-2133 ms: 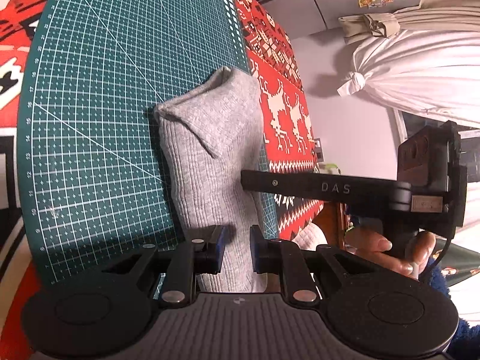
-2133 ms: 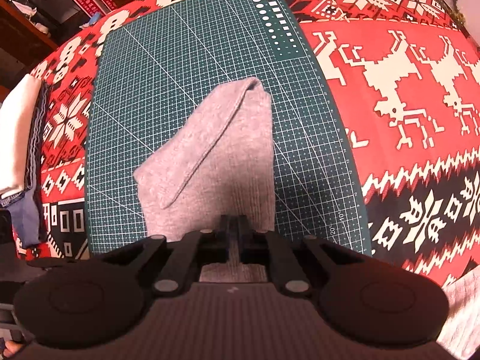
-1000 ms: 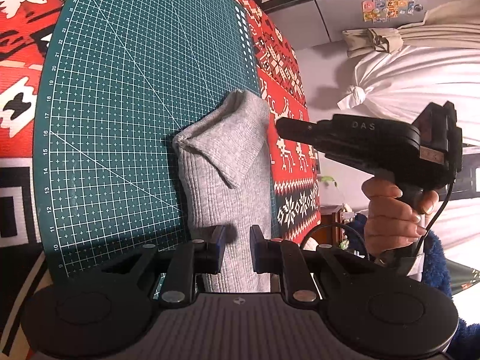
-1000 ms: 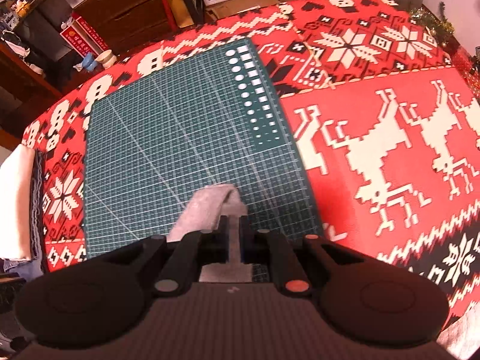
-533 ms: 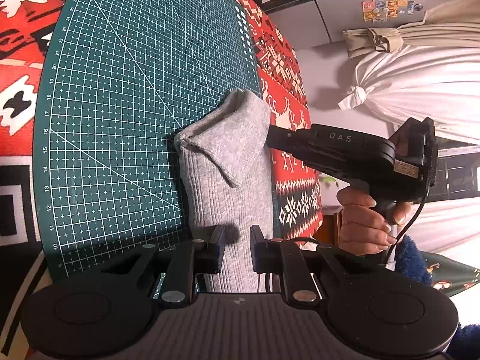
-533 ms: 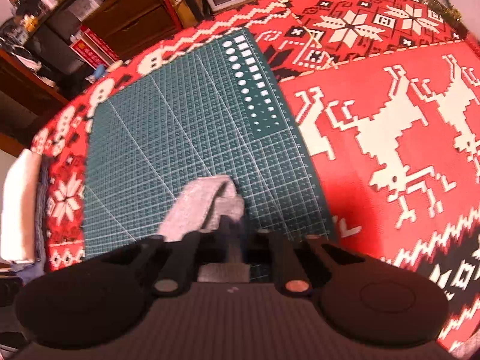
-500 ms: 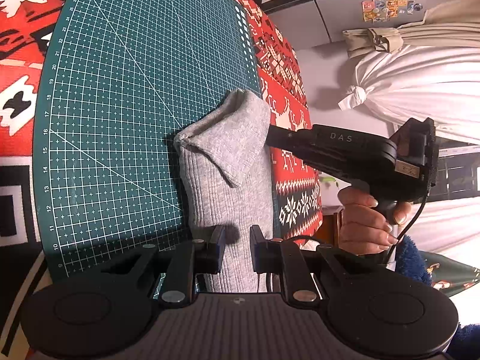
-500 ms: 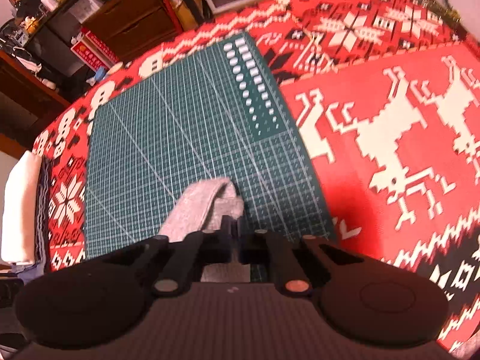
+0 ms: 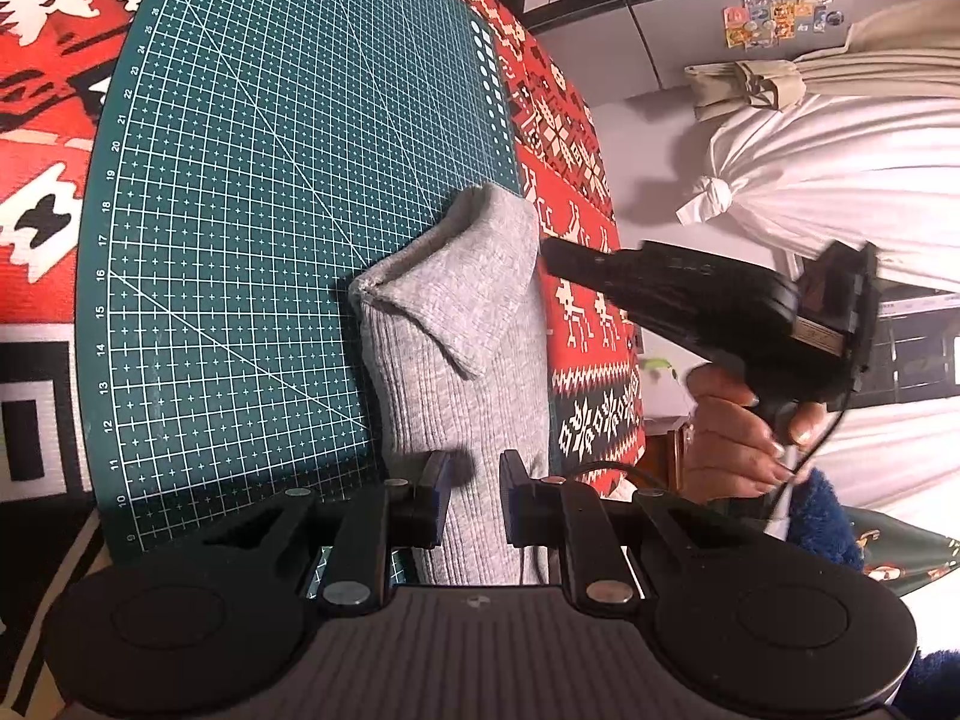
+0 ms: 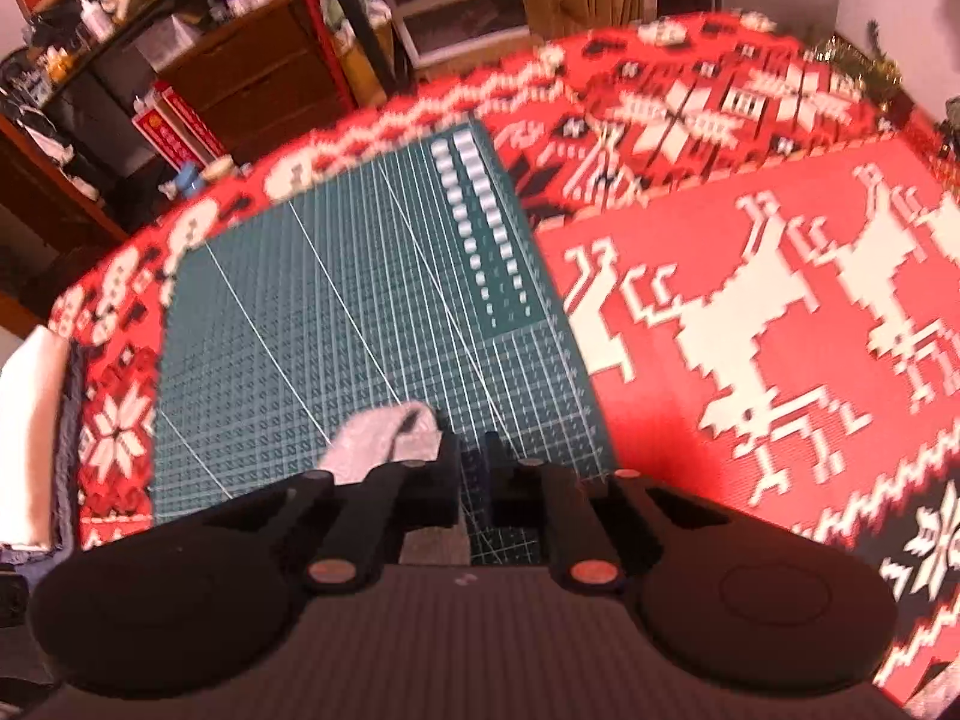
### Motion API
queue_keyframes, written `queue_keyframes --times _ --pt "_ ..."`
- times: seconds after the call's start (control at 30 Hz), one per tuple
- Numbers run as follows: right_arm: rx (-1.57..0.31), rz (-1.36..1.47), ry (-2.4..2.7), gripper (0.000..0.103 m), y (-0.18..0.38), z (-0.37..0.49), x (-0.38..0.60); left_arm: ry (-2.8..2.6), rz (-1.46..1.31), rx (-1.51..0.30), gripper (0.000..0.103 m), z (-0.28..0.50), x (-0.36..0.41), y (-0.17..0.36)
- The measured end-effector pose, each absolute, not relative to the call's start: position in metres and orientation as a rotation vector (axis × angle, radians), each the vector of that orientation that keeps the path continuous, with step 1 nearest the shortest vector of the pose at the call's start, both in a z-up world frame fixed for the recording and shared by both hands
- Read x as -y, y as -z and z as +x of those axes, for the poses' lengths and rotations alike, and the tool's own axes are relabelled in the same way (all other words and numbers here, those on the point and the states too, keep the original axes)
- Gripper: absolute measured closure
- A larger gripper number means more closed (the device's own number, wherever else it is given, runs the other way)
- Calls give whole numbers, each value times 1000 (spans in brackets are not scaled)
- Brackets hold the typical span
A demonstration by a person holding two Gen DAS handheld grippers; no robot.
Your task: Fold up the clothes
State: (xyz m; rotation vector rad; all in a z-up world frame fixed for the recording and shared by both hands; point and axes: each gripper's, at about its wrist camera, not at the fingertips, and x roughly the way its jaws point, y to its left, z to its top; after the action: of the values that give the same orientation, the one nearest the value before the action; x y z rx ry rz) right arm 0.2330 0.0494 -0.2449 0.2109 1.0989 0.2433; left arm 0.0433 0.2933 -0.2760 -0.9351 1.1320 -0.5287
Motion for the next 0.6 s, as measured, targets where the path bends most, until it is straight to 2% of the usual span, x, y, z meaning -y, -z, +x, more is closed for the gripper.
queue_keyframes --times 0.17,0.6 --pt "-1140 231 -337 93 232 205 -58 528 -936 -1119 87 43 -293 273" --pt "-1249 95 -388 93 253 124 -87 555 -883 -1128 87 32 -273 267"
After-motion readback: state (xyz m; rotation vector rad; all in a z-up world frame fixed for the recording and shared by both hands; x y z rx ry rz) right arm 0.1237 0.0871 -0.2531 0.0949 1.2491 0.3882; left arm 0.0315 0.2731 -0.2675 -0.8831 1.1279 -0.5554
